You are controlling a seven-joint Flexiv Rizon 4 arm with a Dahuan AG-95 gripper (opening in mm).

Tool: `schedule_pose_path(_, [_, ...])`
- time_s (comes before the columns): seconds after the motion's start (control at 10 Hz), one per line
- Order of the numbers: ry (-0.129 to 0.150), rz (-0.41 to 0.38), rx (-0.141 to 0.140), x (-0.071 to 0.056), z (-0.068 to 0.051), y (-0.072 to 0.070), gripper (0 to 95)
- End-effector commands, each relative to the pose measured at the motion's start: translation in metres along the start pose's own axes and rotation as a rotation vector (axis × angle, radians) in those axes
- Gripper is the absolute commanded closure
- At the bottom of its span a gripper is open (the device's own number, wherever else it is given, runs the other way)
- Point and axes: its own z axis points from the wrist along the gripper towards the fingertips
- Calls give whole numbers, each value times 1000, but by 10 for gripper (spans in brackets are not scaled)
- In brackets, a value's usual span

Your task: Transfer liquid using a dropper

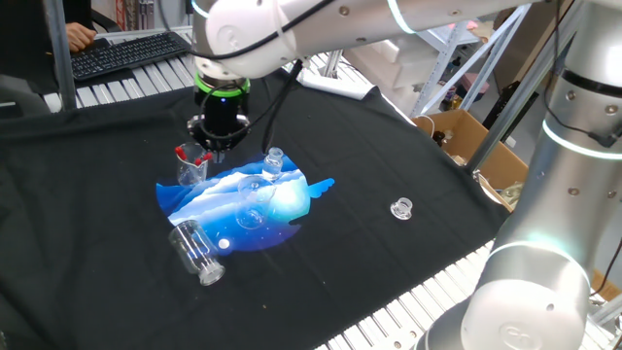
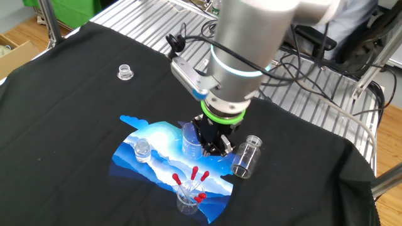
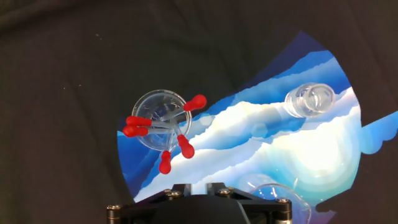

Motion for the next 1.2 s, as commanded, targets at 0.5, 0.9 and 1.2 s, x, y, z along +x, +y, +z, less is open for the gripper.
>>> schedule_pose_path(0.5, [-3,-96,-42,2,-1,-1,950])
schedule_pose_path(0.9, [-34,-45,-64,2,-1,-1,950])
schedule_pose_path(1.2, [-51,22,-73,1,-2,11,760])
